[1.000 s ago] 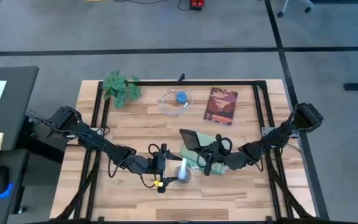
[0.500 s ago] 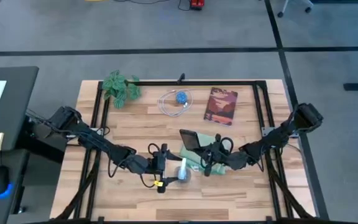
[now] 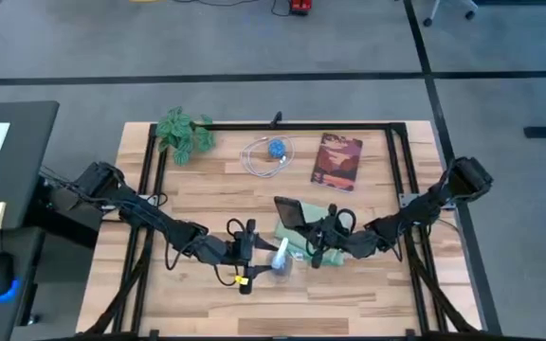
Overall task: Apply microfiber cloth
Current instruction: Spray the front of the black cellphone with the spray bottle, then wipe the front of the black cellphone with the green microfiber cloth
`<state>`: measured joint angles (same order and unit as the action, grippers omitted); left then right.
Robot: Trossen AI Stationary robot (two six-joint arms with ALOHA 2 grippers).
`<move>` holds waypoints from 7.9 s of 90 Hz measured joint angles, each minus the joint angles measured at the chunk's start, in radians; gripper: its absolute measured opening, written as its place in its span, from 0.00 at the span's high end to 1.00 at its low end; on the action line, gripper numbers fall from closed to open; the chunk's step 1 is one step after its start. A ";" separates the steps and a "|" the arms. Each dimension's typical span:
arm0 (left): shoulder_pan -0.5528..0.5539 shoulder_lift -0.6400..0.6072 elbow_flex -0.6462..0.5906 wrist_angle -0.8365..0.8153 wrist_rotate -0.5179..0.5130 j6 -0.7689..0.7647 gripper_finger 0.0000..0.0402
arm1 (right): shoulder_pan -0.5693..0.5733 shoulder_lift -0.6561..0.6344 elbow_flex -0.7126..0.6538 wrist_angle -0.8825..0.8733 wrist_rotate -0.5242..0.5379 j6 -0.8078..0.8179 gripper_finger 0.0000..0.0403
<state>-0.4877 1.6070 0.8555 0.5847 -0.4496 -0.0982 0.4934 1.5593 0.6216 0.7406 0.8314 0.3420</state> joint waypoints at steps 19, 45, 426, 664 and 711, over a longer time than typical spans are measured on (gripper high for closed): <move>0.000 0.000 0.000 -0.021 0.000 0.012 0.61 | 0.004 0.000 0.000 -0.002 0.000 0.000 0.92; -0.035 -0.002 0.000 -0.031 -0.021 -0.061 0.66 | 0.005 0.000 0.000 -0.007 0.000 -0.001 0.93; 0.105 -0.004 0.000 0.000 0.200 -0.023 0.50 | 0.018 0.000 0.000 0.035 0.019 -0.037 0.92; 0.252 0.050 -0.206 -0.334 -0.012 -0.134 0.27 | -0.246 -0.122 0.193 -1.315 -0.698 0.416 0.95; -0.320 -0.214 -0.182 -0.089 -0.611 -0.169 0.54 | -0.181 -0.124 0.193 -1.380 -0.559 0.417 0.95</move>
<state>-0.8072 1.3932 0.6732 0.4953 -1.0602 -0.2671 0.3121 1.4353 0.8143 -0.6397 0.2728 0.7589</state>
